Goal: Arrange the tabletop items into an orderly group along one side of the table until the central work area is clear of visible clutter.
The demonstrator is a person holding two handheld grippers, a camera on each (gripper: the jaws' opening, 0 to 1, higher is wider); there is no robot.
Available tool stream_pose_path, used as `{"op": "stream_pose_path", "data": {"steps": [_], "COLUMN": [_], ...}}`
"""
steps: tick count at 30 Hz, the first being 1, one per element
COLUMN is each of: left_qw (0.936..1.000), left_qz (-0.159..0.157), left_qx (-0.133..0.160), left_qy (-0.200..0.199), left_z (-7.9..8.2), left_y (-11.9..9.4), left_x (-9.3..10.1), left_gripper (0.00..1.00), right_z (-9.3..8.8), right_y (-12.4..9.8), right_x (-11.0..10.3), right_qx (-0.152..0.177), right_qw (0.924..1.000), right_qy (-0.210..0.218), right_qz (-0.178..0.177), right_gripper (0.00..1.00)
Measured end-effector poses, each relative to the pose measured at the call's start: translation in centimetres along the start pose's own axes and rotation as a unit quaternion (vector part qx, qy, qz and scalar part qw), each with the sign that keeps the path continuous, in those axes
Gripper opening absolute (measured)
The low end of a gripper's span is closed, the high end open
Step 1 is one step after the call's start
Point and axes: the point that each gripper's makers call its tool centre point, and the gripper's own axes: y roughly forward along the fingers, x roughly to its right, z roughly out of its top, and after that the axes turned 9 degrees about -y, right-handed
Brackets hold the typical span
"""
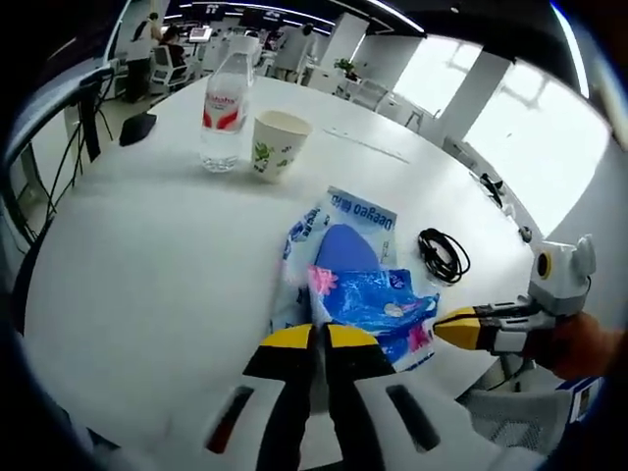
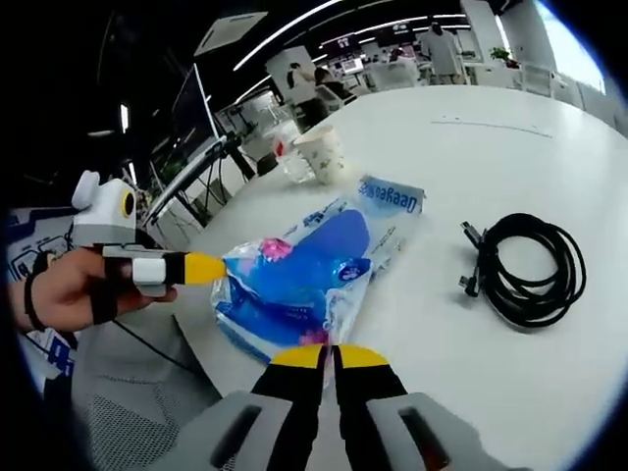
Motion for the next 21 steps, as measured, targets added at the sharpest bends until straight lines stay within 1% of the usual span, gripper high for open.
{"op": "stream_pose_path", "data": {"steps": [2, 3, 5, 7, 10, 14, 16, 18, 21], "left_qw": [1.0000, 1.0000, 1.0000, 0.9999, 1.0000, 1.0000, 1.0000, 0.9999, 0.9998], "left_qz": [0.002, 0.003, 0.007, 0.007, 0.006, 0.005, 0.001, -0.007, -0.010], "left_qx": [-0.001, -0.002, -0.002, 0.000, 0.000, -0.003, -0.007, -0.012, -0.014], "left_qy": [0.002, 0.004, -0.001, -0.008, -0.001, -0.004, -0.002, 0.004, 0.008], "left_z": [-0.1, -0.1, -0.1, -0.1, -0.1, -0.7, -1.0, -1.2, -1.2], "left_y": [-0.1, -0.1, -0.1, -0.3, -0.3, -0.4, -0.4, -0.3, -0.2], "left_x": [-0.1, -0.2, -0.4, -0.4, -0.4, -0.3, -0.1, 0.5, 0.8], "left_gripper": [0.03, 0.03, 0.06, 0.09, 0.10, 0.11, 0.10, 0.09, 0.08], "right_z": [0.0, 0.0, -0.1, -0.2, -0.3, -0.4, -0.5, -0.2, -0.2], "right_y": [-0.1, -0.1, 0.0, 0.1, 0.2, 0.5, 0.6, 0.7, 0.8], "right_x": [0.1, 0.1, 0.2, 0.2, -0.1, -0.4, -0.4, -0.4, -0.6], "right_qx": [-0.001, 0.002, 0.002, 0.000, -0.001, -0.005, -0.006, 0.003, 0.004], "right_qw": [1.0000, 1.0000, 1.0000, 1.0000, 1.0000, 1.0000, 0.9998, 0.9994, 0.9992], "right_qy": [-0.003, -0.001, 0.004, 0.003, 0.005, 0.005, 0.018, 0.033, 0.037], "right_qz": [-0.006, -0.007, -0.007, -0.007, -0.003, -0.003, -0.007, -0.010, -0.011], "right_gripper": [0.06, 0.09, 0.13, 0.13, 0.14, 0.13, 0.10, 0.07, 0.06]}}
